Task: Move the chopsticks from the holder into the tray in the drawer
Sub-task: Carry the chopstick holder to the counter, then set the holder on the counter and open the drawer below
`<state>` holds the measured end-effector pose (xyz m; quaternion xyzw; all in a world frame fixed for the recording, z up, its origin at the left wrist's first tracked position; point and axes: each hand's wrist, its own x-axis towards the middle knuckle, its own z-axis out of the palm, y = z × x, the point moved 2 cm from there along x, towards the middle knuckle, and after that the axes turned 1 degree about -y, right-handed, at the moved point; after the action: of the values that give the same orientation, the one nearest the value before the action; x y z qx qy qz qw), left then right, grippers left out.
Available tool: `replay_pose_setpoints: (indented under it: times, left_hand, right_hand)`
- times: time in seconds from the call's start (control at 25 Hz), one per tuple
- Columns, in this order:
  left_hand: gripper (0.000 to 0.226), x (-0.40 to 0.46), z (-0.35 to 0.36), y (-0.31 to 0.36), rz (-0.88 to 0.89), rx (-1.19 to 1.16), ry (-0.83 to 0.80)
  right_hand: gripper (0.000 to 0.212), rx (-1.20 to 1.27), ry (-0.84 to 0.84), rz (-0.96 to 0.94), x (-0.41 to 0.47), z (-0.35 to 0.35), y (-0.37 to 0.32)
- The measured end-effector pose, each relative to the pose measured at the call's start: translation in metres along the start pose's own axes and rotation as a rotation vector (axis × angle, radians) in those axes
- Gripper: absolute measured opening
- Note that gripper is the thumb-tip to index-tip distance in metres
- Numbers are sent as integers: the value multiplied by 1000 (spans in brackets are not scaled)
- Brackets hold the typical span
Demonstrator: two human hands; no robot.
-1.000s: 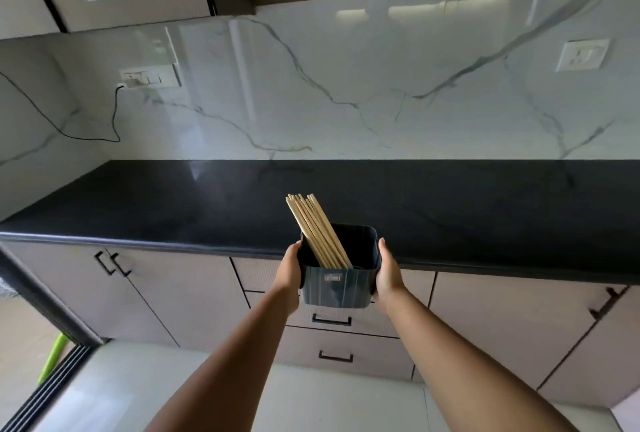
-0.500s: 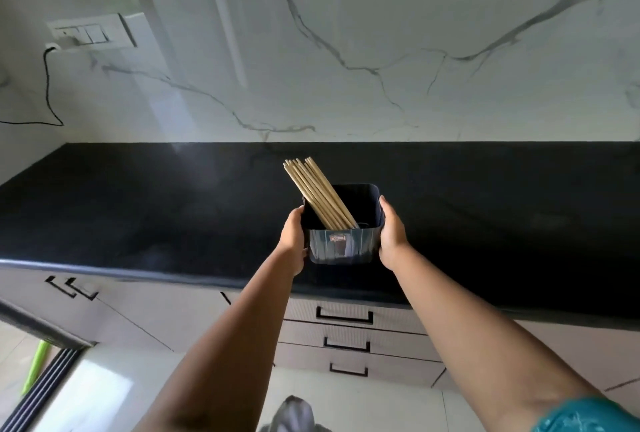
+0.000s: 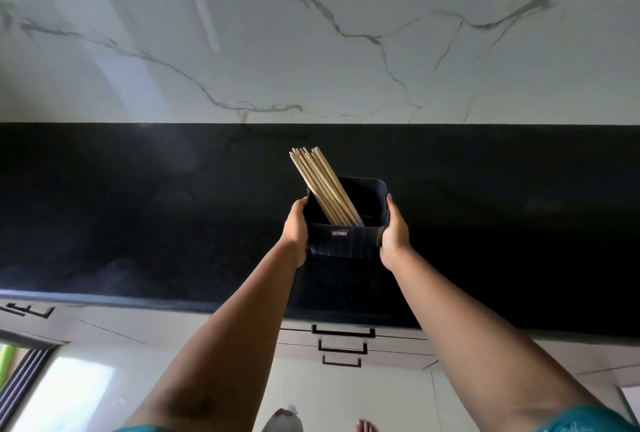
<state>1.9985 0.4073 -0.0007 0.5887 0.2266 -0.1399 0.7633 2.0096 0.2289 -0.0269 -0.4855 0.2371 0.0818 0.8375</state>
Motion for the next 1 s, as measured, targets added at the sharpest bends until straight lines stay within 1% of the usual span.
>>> replay_pose_setpoints:
  times: [0.08, 0.2, 0.28, 0.36, 0.4, 0.44, 0.48, 0.52, 0.56, 0.6, 0.64, 0.68, 0.72, 0.76, 0.8, 0.84, 0.88, 0.92, 0.96, 1.0]
  left_hand:
    - [44, 0, 0, -3, 5, 0, -11]
    - [43, -10, -1, -4, 36, -8, -36]
    - [45, -18, -3, -1, 27, -33, -30]
    - [51, -24, -6, -2, 32, -33, 43]
    - [50, -30, -11, -5, 96, 33, 130]
    - [44, -42, -17, -11, 219, 144, 234]
    - [36, -56, -24, -21, 400, 292, 315]
    - [28, -72, -31, -36, 605, 457, 358]
    - [22, -87, -38, -55, 794, 632, 323]
    - [19, -101, -42, -80, 935, 819, 206]
    - [18, -113, -45, -108, 994, 1003, 31]
    - [17, -122, -48, -136, 972, 1175, -149]
    - [16, -125, -53, -161, 893, 1310, -283]
    - [16, -125, -58, -181, 825, 1424, -329]
    - [23, -119, -60, -193, 767, 1512, -314]
    - [35, -111, -58, -200, 689, 1561, -301]
    - [45, -100, -54, -200, 598, 1541, -304]
    - [45, -88, -47, -197, 507, 1489, -314]
    - [40, -77, -42, -196, 427, 1408, -309]
    - [35, -67, -37, -193, 349, 1361, -291]
  right_hand:
    - [36, 34, 6, -10, 1, 1, 0]
    - [39, 15, 19, -31, -5, 1, -4]
    - [38, -95, 81, -62, -12, 4, -11]
    - [45, -242, 210, -120, -24, 3, -16]
    - [45, -326, 295, -173, -32, -2, -15]
    - [40, -413, 361, -249, -44, -9, -11]
    - [33, -491, 399, -351, -58, -17, -3]
    - [29, -568, 408, -469, -77, -26, 13]
    - [32, -654, 385, -583, -98, -33, 33]
    - [38, -756, 338, -664, -118, -38, 56]
    - [42, -862, 272, -706, -136, -44, 84]
    - [41, -1002, 193, -710, -149, -49, 110]
    - [35, -1188, 103, -701, -156, -56, 136]
    - [23, -1395, 34, -614, -158, -62, 156]
    - [11, -1566, -14, -497, -153, -70, 173]
    - [28, -1683, -16, -410, -146, -75, 183]
    - [42, -1757, -41, -366, -135, -78, 187]
    - [46, -1748, -88, -334, -123, -78, 186]
    - [44, -1762, -155, -293, -112, -75, 187]
    - [42, -1830, -201, -241, -102, -71, 189]
